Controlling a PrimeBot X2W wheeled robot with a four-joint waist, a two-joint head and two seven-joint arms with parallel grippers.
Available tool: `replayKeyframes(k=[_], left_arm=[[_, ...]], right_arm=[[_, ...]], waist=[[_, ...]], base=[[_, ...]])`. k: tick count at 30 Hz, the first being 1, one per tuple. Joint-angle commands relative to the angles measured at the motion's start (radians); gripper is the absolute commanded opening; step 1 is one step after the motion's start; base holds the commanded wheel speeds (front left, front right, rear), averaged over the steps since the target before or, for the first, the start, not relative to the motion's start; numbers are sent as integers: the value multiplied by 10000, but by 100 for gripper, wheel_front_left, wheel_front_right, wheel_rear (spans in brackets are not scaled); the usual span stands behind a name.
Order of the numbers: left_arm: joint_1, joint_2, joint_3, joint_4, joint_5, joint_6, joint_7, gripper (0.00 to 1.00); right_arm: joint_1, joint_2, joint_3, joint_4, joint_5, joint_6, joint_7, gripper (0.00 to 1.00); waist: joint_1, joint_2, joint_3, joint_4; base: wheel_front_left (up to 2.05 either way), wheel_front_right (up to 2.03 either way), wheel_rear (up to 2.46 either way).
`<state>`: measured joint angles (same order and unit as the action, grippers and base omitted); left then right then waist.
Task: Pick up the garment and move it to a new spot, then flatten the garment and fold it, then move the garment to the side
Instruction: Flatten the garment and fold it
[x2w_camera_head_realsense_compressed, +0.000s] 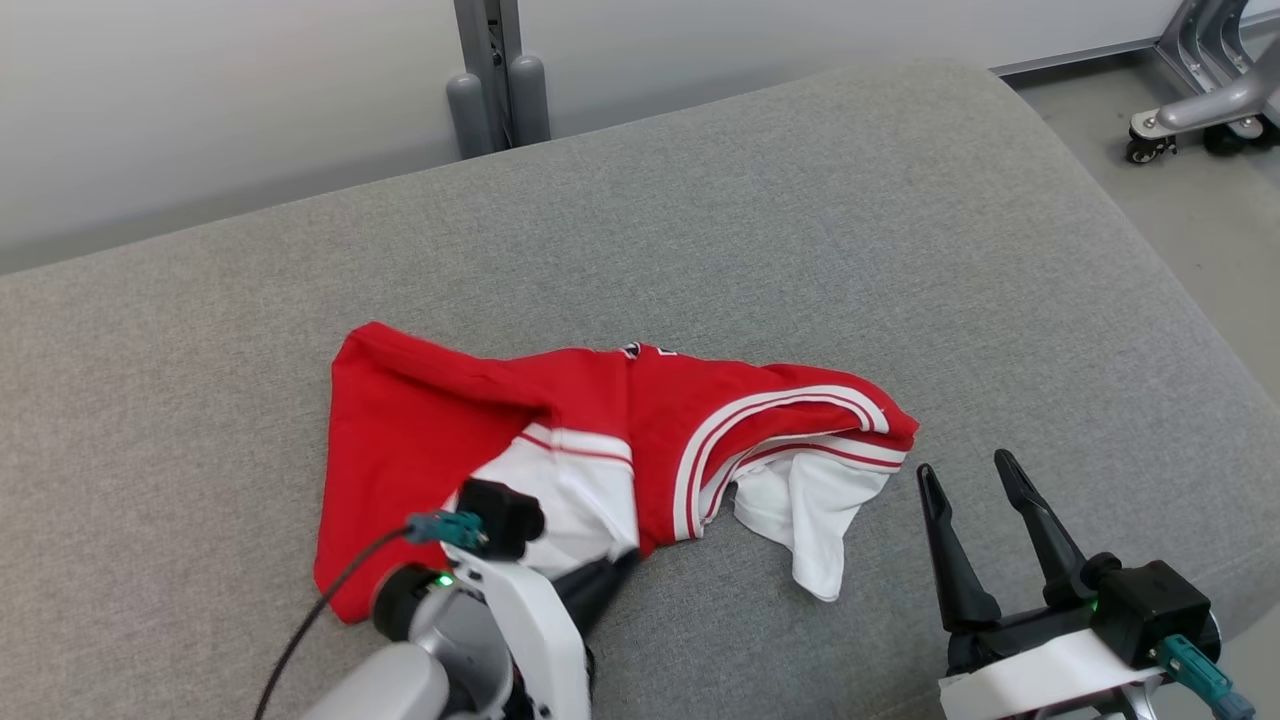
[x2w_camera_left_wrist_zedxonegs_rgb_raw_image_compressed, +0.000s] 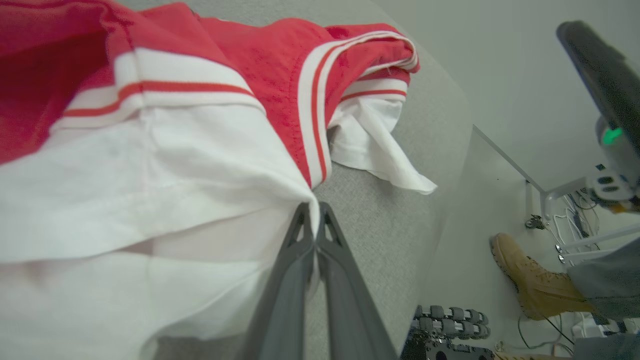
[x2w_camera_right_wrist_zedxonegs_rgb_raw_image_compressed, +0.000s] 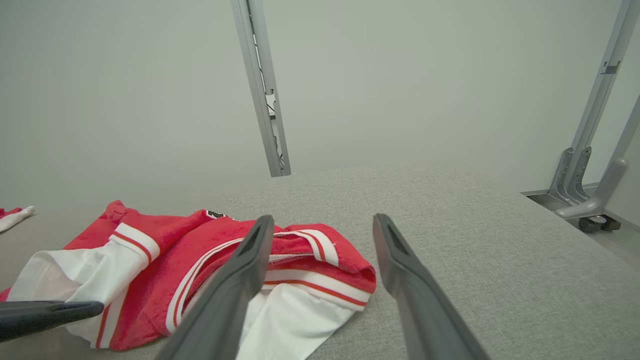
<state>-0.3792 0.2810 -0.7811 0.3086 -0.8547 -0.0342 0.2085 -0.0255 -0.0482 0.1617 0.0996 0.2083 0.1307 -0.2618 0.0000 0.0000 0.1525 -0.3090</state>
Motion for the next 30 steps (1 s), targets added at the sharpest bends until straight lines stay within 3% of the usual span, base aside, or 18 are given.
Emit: replayKeyframes(k=[1, 11, 14, 18, 19, 20, 23, 25, 26, 27, 28, 30], left_arm=[[304, 127, -122, -687, -82, -24, 146, 0], [1829, -273, -955, -5137, -1240, 213, 1145, 0], [1979, -361, -987, -5452, -1578, 406, 1348, 0], [2063, -323, -717, -4587, -1374, 778, 1062, 0], [1982, -254, -603, -4252, -1201, 832, 898, 19], [1893, -205, -494, -3899, -1028, 907, 698, 25], [1666, -36, -550, -2730, -298, 950, 189, 30], [1586, 63, -609, -2361, -55, 970, 73, 42], [1596, 86, -628, -2237, -1, 952, 26, 68], [1596, 86, -628, -2237, -1, 952, 26, 68], [1597, 103, -616, -2131, 14, 968, 2, 100], [1436, 305, -706, -2013, 274, 973, 76, 100]], right_arm=[[96, -43, -38, -25, -70, 1, -50, 100], [86, -43, 55, 4, -39, 1, -50, 100], [41, -45, 106, 35, -25, 1, -50, 100], [-76, -45, 166, 58, 13, 3, -51, 100], [-82, -48, 162, 65, 15, 3, -50, 100], [-81, -45, 150, 76, 12, 1, -50, 100], [-122, -46, 124, 115, 9, 1, -51, 100], [-134, -43, 113, 132, 15, 1, -50, 100], [-139, -42, 110, 139, 22, 3, -50, 100], [-139, -42, 110, 139, 22, 3, -50, 100], [-143, -43, 97, 148, 28, 1, -50, 100], [-153, -43, 88, 156, 50, 1, -50, 100]], waist=[[0, 0, -8, 35], [0, 0, -6, 131], [0, 0, 58, 134], [0, 0, 170, 71], [0, 0, 191, 59], [0, 0, 219, 45], [0, 0, 287, -4], [0, 0, 297, -14], [0, 0, 303, -15], [0, 0, 303, -15], [0, 0, 305, -12], [0, 0, 321, 1]], base=[[0, 0, 0], [0, 0, 0], [0, 0, 0], [0, 0, 0], [0, 0, 0], [0, 0, 0], [0, 0, 0], [0, 0, 0], [0, 0, 0], [0, 0, 0], [0, 0, 0], [0, 0, 0]])
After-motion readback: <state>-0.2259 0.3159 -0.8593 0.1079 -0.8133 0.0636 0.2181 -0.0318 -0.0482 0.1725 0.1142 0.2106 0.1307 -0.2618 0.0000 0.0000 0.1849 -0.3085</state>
